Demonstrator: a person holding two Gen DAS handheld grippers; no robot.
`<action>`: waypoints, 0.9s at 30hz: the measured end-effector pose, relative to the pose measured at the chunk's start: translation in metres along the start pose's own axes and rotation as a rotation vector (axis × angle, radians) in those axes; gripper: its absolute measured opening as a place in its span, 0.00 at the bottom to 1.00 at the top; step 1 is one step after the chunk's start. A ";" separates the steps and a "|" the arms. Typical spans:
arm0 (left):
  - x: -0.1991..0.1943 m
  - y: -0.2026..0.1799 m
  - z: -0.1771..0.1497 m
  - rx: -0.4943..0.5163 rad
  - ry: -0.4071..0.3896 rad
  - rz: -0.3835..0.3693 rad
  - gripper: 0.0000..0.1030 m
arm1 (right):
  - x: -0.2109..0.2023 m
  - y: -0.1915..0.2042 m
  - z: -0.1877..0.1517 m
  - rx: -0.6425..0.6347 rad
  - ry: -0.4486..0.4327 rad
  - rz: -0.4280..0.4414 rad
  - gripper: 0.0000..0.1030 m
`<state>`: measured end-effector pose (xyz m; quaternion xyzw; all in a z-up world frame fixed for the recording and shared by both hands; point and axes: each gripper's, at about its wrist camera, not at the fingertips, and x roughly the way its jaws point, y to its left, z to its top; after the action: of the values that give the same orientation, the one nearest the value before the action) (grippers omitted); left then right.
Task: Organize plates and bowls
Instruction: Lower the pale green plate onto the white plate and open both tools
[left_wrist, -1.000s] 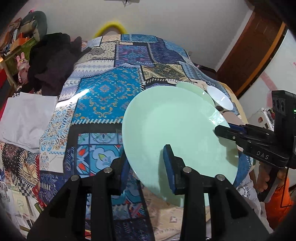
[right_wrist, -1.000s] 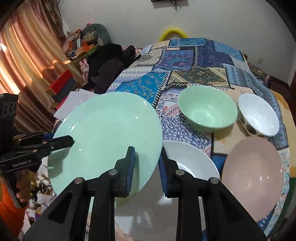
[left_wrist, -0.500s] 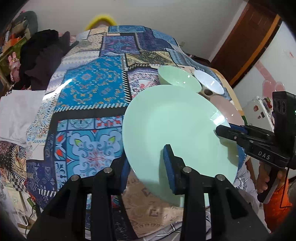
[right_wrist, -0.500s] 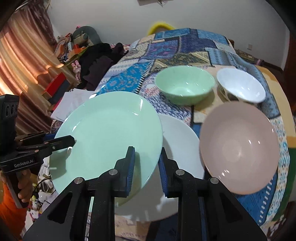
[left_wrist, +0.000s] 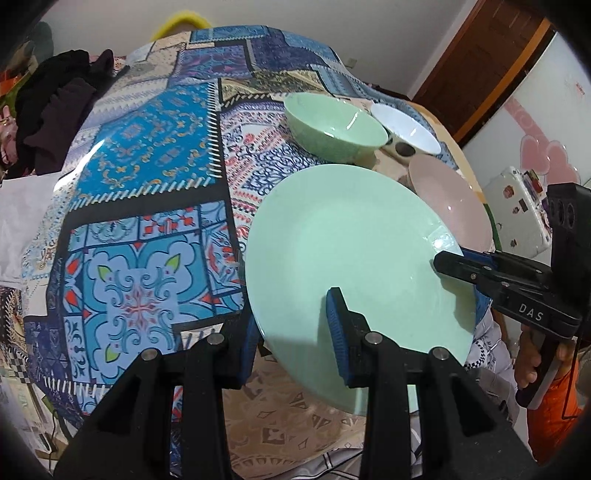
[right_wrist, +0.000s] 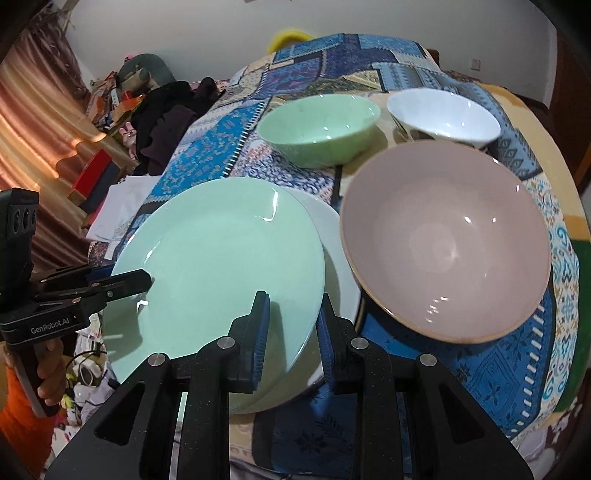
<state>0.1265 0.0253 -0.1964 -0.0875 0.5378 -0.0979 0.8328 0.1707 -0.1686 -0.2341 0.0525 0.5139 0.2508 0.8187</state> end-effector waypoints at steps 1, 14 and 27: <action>0.003 -0.001 0.000 0.003 0.006 0.001 0.34 | 0.001 -0.002 -0.001 0.004 0.003 -0.001 0.22; 0.022 0.002 0.005 -0.001 0.035 -0.003 0.34 | 0.005 -0.006 -0.001 0.032 -0.006 0.003 0.24; 0.031 0.002 0.012 -0.010 0.044 -0.016 0.35 | 0.001 -0.010 -0.004 0.050 -0.014 0.031 0.25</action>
<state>0.1502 0.0199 -0.2190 -0.0939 0.5557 -0.1035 0.8195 0.1711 -0.1772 -0.2403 0.0825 0.5133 0.2501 0.8168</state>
